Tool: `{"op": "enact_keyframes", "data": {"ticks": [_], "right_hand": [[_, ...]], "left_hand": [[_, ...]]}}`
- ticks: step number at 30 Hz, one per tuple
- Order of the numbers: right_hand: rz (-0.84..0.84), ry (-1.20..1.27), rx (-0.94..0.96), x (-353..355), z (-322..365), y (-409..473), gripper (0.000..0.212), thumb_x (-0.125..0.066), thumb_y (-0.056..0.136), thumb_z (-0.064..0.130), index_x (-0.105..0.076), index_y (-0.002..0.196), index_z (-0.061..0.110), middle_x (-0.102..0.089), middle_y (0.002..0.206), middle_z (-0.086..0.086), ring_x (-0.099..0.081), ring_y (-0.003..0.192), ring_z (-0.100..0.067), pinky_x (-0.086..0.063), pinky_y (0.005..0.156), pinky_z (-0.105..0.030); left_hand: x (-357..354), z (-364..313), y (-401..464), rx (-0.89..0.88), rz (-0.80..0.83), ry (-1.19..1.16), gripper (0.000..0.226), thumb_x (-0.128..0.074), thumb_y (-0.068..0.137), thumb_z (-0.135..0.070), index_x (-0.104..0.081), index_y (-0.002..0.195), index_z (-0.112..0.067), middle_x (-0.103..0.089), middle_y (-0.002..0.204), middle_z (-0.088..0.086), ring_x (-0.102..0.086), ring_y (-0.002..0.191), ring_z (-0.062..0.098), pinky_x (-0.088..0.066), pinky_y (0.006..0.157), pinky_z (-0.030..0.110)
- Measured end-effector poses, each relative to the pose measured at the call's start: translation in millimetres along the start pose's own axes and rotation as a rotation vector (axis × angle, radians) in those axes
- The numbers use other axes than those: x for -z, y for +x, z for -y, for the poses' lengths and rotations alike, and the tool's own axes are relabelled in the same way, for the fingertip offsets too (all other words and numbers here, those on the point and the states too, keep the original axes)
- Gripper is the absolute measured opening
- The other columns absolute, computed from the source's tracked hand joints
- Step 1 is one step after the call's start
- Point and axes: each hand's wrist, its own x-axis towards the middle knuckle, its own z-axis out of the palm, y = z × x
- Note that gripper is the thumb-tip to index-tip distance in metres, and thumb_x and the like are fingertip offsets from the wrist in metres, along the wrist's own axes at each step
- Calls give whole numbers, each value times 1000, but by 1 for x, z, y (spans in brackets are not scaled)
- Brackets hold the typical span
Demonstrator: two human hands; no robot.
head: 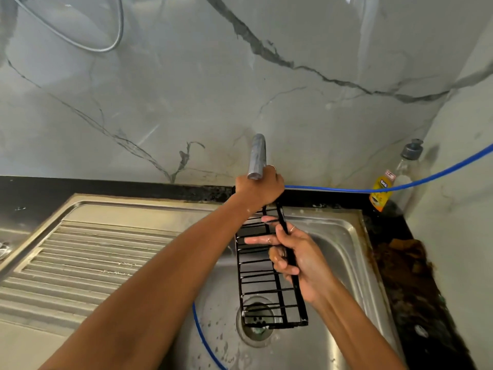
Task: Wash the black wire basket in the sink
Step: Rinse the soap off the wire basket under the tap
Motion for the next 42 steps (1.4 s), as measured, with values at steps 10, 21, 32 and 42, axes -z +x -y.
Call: {"op": "enact_keyframes", "data": {"ticks": [10, 21, 32, 42], "right_hand": [[177, -185, -127, -8, 27, 28, 28, -36, 102, 15, -46, 120, -4, -68, 104, -26, -28, 32, -2, -18, 28, -11], [345, -1045, -272, -6, 87, 75, 10, -62, 89, 13, -64, 96, 6, -67, 64, 0, -41, 40, -2, -26, 33, -14], [140, -1284, -94, -6, 97, 91, 16, -74, 80, 21, -71, 93, 11, -65, 61, 3, -44, 46, -5, -32, 45, -19], [33, -1307, 26, 0, 99, 88, 13, -80, 72, 20, -72, 79, 12, -68, 62, -2, -45, 47, -8, -29, 43, -21]], "left_hand": [[28, 43, -20, -332, -3, 283, 52, -18, 102, -44, -50, 137, -21, -38, 152, 6, -25, 144, 23, -19, 113, 42], [85, 74, -33, -327, 477, -64, 46, -42, 103, -35, -73, 84, -6, -68, 63, -10, -53, 55, 4, -42, 68, 18], [66, 76, -29, -218, 302, -243, 18, -59, 94, -11, -75, 92, -3, -68, 65, -8, -48, 53, 1, -40, 59, 14], [43, 53, -32, -15, 223, -367, 40, -62, 94, -34, -64, 71, 0, -55, 58, 1, -39, 57, 12, -33, 55, 23]]}}
